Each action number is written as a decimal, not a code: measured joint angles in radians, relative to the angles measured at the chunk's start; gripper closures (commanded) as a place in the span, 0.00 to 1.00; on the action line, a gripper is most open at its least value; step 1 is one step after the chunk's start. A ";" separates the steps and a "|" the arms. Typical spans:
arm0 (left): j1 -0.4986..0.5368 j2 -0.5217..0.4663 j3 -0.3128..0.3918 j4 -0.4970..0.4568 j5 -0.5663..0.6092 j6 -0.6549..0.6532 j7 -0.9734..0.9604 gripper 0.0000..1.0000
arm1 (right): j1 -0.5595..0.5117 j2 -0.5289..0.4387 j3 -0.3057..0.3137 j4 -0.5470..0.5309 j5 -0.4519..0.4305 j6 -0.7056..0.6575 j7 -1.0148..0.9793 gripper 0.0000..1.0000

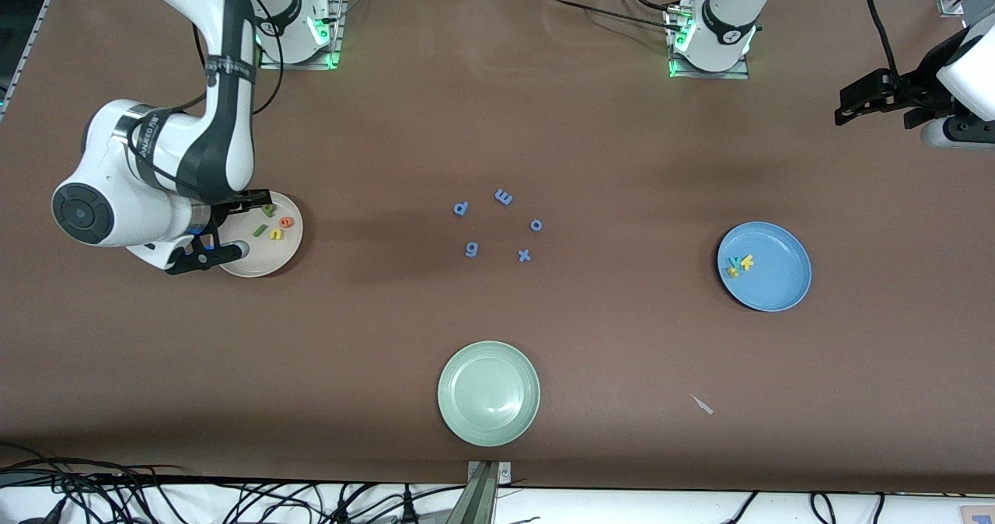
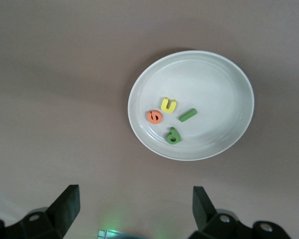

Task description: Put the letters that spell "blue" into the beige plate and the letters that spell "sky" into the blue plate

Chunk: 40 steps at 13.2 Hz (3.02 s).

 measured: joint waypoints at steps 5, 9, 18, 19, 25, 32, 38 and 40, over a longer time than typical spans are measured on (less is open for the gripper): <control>-0.002 0.000 -0.001 0.000 0.000 0.000 0.000 0.00 | -0.422 -0.278 0.479 0.012 -0.221 0.012 0.147 0.00; -0.003 0.000 -0.001 0.000 0.000 0.000 0.000 0.00 | -0.703 -0.369 0.760 0.013 -0.363 0.012 0.151 0.00; -0.004 0.000 -0.001 0.000 0.000 0.000 0.000 0.00 | -0.812 -0.529 0.774 0.117 -0.381 -0.209 0.160 0.00; -0.004 0.000 -0.001 0.000 0.000 0.000 0.000 0.00 | -0.812 -0.522 0.774 0.115 -0.381 -0.205 0.167 0.00; -0.005 0.000 -0.002 0.000 0.000 0.000 0.000 0.00 | -0.787 -0.518 0.777 0.087 -0.378 -0.093 0.219 0.00; -0.005 0.000 -0.005 0.000 0.000 0.000 0.000 0.00 | -0.757 -0.522 0.781 0.016 -0.378 0.000 0.237 0.00; -0.005 0.000 -0.008 0.000 0.000 -0.002 0.000 0.00 | -0.733 -0.524 0.795 0.012 -0.417 0.001 0.267 0.00; -0.005 0.000 -0.009 0.000 0.000 -0.004 0.000 0.00 | -0.732 -0.525 0.815 0.012 -0.449 0.002 0.269 0.00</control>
